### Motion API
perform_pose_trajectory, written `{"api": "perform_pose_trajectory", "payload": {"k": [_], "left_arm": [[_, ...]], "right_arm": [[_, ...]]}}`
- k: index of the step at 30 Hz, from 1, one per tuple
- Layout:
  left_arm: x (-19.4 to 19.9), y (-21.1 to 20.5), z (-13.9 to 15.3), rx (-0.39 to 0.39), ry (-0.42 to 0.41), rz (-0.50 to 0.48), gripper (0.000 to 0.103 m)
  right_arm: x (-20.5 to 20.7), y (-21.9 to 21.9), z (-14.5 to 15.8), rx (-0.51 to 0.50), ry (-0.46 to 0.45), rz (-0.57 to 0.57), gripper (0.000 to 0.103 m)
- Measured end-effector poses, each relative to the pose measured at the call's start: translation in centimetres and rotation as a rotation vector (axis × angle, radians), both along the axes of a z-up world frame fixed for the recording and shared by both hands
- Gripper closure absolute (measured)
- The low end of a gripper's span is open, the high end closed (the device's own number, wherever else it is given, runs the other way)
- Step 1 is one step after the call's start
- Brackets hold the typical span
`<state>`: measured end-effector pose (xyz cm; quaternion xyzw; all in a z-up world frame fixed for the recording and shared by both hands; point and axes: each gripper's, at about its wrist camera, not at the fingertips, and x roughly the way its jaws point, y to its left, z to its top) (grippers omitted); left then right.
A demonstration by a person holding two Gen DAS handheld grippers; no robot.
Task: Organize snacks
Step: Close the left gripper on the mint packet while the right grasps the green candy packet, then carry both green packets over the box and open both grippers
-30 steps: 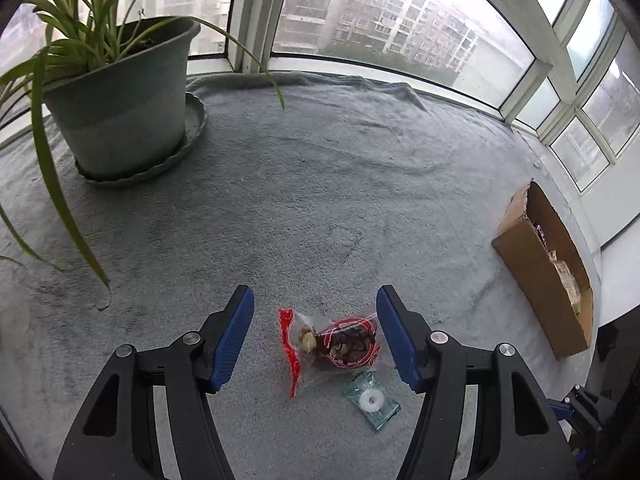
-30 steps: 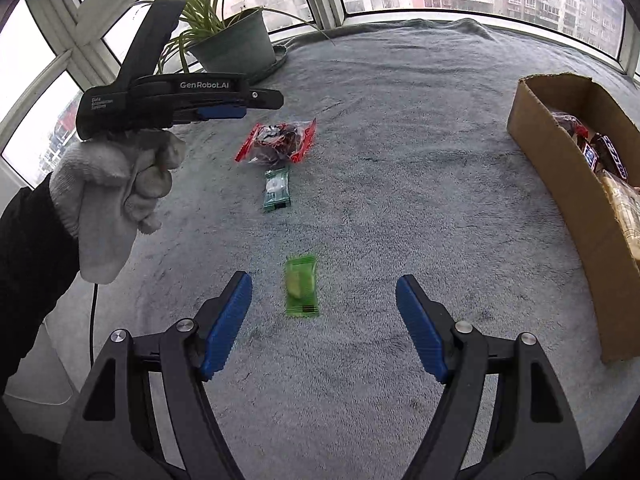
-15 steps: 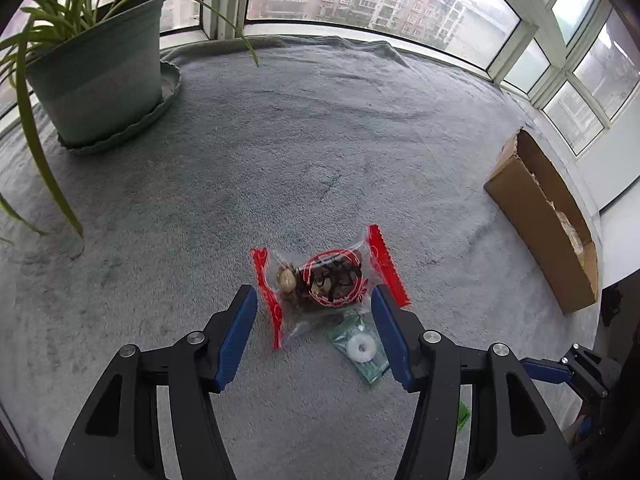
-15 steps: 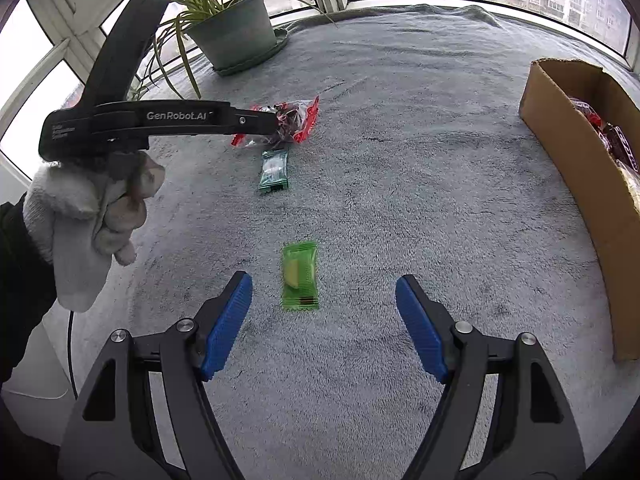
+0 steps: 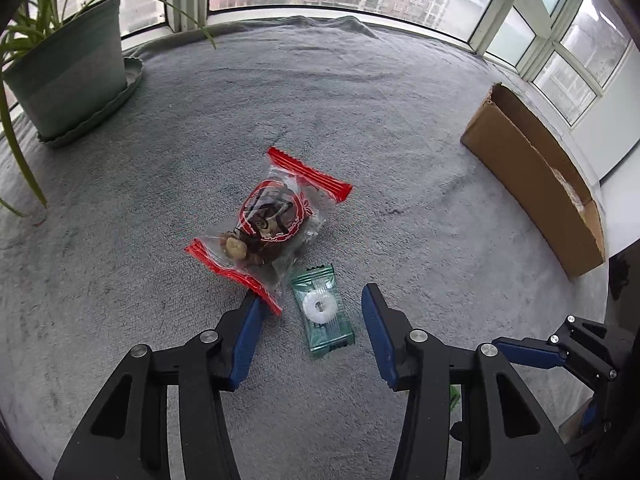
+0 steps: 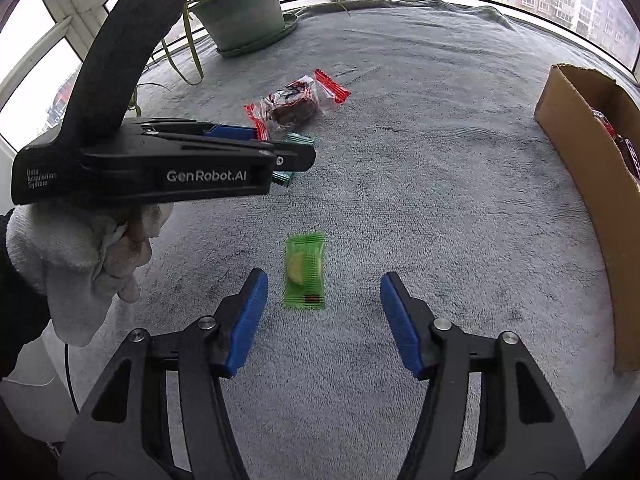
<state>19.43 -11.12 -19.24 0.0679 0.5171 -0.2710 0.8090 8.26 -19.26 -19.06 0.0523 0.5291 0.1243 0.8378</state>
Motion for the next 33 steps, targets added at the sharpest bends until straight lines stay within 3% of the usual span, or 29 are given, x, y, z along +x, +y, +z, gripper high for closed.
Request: {"api": "perform_pose_trajectory", "payload": {"k": [2,4,9,17,24,26,33], "left_arm": [[-0.7,-0.6,-0.1,0.045,-0.036,-0.035,0.057],[-1.1,-0.8,-0.1,0.088,-0.073,-0.047,0.065],[-0.8,0.1,0.0,0.091,-0.087,-0.034,0.081],[-1.0,0.3,-0.1,0.084,-0.094,-0.039,0.082],[-1.2,1.2,0.0,0.058,-0.078,-0.019,0.083],[-1.3,1.4,0.0,0.05,-0.074,-0.01,0.083],[-2.1,2.5,0.3,0.018,-0.06,0.021,0.083]], "right_arm": [[0.2,0.1,-0.2,-0.008,0.004,-0.002,0.047],[0.5,0.1,-0.4,-0.01,0.009,-0.006,0.048],[0.9,0.8,-0.8,-0.024,0.016,0.007,0.048],[1.2,2.2,-0.9,-0.102,0.005,0.048,0.05],[1.2,4.1,-0.9,-0.236,-0.026,0.144,0.076],[1.2,4.5,-0.9,-0.257,-0.03,0.165,0.08],[1.2,3.1,-0.5,-0.133,-0.013,0.13,0.081]]}}
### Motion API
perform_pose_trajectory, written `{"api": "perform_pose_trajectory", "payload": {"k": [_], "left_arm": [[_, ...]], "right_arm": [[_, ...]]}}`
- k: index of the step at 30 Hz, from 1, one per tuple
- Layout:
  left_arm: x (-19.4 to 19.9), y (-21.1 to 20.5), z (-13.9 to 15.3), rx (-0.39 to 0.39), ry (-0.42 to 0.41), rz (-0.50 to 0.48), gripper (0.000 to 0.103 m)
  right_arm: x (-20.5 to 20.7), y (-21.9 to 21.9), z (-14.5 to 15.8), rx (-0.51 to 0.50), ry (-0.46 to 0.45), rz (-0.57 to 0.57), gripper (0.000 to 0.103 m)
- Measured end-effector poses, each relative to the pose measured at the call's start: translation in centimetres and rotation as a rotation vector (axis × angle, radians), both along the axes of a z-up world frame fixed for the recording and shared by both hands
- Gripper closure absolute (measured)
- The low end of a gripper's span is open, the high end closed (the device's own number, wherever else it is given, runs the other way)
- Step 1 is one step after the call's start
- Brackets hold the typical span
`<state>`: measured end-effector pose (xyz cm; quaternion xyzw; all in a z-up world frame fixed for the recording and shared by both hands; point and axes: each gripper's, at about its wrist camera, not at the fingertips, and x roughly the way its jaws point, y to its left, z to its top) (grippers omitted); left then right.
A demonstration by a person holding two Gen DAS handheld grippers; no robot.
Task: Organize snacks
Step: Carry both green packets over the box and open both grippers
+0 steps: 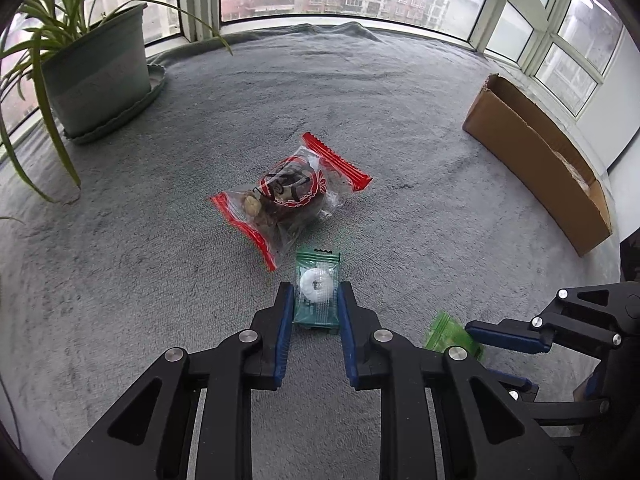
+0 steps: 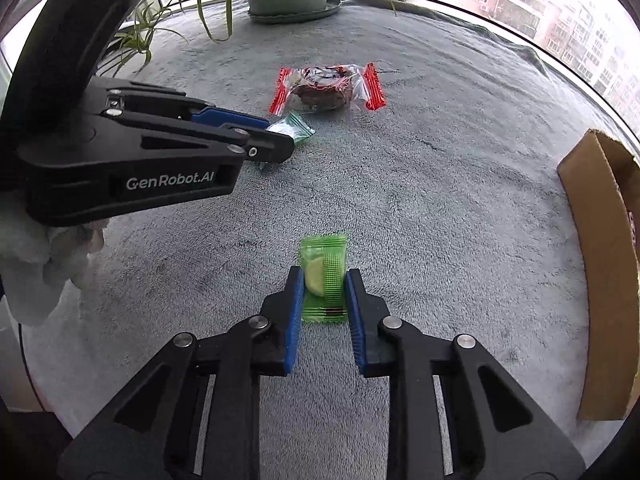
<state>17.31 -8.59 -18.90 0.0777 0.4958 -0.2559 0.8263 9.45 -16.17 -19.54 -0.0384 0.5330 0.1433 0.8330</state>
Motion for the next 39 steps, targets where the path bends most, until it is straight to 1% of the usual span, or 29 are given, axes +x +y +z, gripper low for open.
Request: {"api": "perform_pose_trajectory", "payload": {"k": [4,9,14,25,32,39], "left_arm": [[-0.5,0.4,0.4,-0.012,-0.004,0.02,0.083],[-1.2,0.5,0.9,-0.026,-0.007,0.04,0.083],[-2.1,-0.5,2.0,-0.043,-0.026,0.046,0.083],[-4.4,-5.1,5.9,-0.096,-0.095,0.017,0.083],[-4.6,-8.7,6.6,-0.13,-0.099,-0.004,0.083],[-4.3,-12.7,7.1,-0.159,-0.101,-0.033,0.083]], "right_arm": [[-0.5,-1.3,0.7,0.047,-0.008,-0.024,0.081],[-1.4,-2.8,1.9,0.064,-0.037,-0.031,0.081],[-1.9,-4.4,3.6,0.076,-0.08,-0.038,0.081],[-3.3,-11.0,7.4,0.08,-0.173,-0.083,0.081],[-4.3,-16.6,8.9,0.075,-0.211,-0.153,0.081],[-5.0,-22.9,9.3,0.054,-0.227,-0.253,0.081]]}}
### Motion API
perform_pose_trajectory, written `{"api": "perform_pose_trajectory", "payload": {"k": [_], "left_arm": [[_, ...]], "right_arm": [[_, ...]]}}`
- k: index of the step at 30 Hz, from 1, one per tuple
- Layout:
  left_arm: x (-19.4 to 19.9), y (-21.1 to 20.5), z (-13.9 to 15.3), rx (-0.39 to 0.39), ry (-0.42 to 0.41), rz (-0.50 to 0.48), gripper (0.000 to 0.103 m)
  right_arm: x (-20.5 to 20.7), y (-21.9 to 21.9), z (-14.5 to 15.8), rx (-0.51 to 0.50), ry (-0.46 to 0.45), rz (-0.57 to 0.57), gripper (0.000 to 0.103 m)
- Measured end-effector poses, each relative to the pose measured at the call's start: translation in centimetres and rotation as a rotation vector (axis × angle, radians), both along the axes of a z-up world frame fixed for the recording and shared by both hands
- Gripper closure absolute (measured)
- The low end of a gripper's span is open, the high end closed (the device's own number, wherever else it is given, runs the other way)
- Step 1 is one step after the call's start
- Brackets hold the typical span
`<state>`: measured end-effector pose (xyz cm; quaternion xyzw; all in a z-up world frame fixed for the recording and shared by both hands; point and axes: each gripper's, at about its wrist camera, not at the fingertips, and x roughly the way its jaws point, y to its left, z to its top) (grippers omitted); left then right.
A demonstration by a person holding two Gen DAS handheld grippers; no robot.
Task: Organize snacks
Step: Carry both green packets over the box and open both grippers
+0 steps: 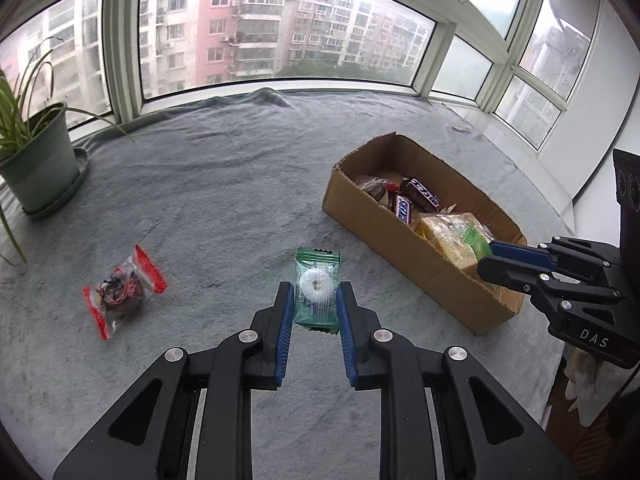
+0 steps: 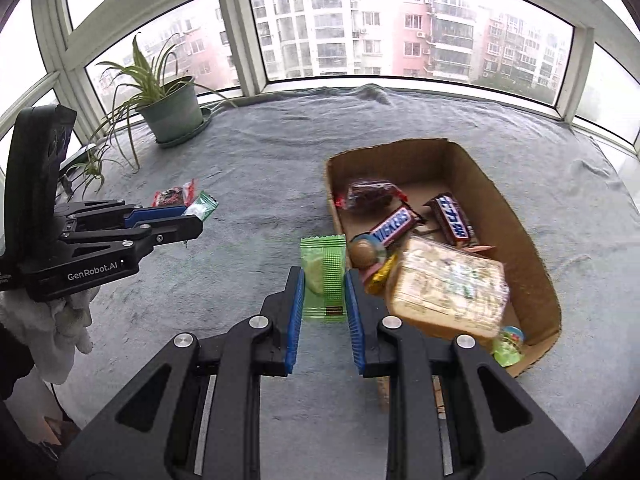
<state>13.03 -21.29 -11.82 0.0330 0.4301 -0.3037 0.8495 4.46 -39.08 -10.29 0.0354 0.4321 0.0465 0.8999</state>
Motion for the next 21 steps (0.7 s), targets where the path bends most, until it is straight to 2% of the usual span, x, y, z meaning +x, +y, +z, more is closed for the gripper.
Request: {"api": "perform_pose_trajectory", "payload": {"k": [12,21], "left_arm": [[1.5,-7.9,0.5,-0.013,0.001,-0.075,0.083],[1.2,-12.9,0.0,0.028,0.001,-0.138,0.083]], "right_arm": [[-0.9,-8.3,-1.2,-0.022,0.027,-0.152,0.081],[-1.1,-10.8,-2.6,-0.008,0.055,-0.208,0.081]]}}
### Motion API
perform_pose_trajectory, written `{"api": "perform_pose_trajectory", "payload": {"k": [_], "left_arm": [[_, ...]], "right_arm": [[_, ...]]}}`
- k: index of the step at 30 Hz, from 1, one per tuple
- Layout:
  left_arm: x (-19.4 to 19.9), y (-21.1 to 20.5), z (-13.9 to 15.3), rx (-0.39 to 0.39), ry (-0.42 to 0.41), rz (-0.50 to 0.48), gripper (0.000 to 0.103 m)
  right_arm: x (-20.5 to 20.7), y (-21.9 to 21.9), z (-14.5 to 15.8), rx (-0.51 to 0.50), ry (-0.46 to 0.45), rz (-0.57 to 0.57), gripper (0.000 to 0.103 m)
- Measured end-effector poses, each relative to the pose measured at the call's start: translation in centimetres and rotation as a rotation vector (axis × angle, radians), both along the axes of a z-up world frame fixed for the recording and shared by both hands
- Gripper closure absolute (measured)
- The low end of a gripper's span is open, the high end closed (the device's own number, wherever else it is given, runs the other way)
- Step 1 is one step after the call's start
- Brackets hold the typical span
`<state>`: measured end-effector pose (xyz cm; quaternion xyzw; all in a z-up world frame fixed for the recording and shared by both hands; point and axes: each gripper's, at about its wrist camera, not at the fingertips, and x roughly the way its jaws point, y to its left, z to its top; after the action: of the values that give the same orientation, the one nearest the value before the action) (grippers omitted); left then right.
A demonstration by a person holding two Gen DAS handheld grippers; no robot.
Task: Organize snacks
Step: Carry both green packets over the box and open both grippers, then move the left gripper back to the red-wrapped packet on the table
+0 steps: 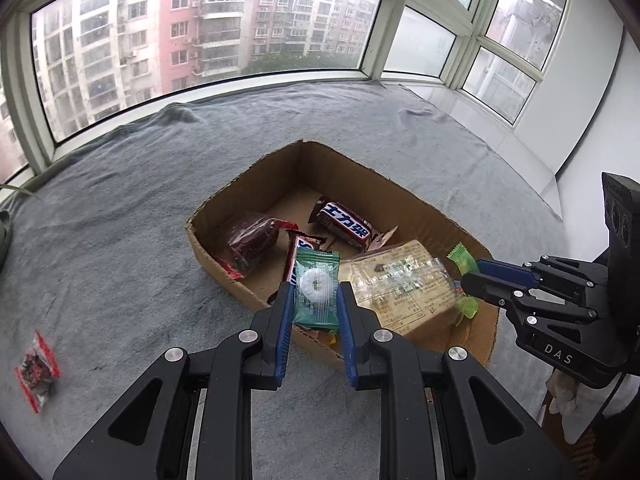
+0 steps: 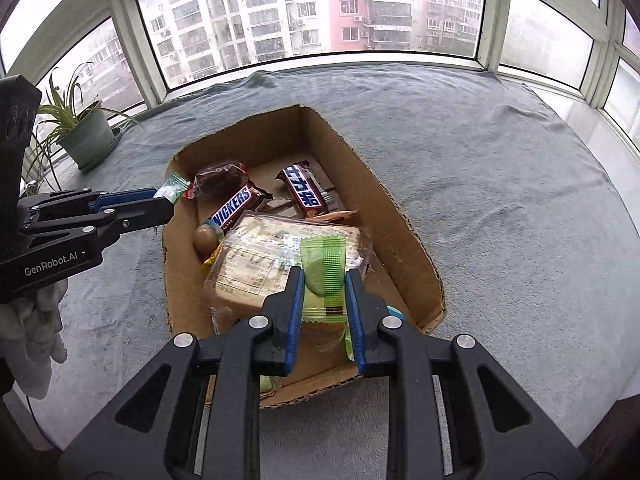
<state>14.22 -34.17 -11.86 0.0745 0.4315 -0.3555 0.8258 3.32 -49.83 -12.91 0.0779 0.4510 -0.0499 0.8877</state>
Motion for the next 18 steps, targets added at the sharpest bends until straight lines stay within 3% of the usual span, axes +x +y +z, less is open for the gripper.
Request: {"api": "perform_pose_trajectory", "payload": {"k": [9,12,13,15,18], "left_arm": [[0.1,-1.9,-0.6,0.013,0.018,-0.012,0.081],[0.1,-2.1,-0.7,0.02,0.021,-0.012,0.074],[0.0,-2.2,-0.7,0.023,0.019,-0.013,0.074],[0.0,-2.3,-0.7,0.029,0.015,-0.012,0.069],[0.0,-2.0,-0.6,0.027,0.012,-0.008,0.068]], "right_arm": [[-0.1,-0.6,0.1,0.003,-0.003,-0.01,0.081],[-0.2,-0.5,0.2,0.002,-0.007,-0.012,0.079],[-0.2,-0.5,0.3,0.002,-0.009,-0.014,0.075],[-0.4,-0.4,0.4,0.005,-0.018,-0.019,0.052],[-0.6,0.0,0.8,0.007,-0.029,-0.02,0.049]]}}
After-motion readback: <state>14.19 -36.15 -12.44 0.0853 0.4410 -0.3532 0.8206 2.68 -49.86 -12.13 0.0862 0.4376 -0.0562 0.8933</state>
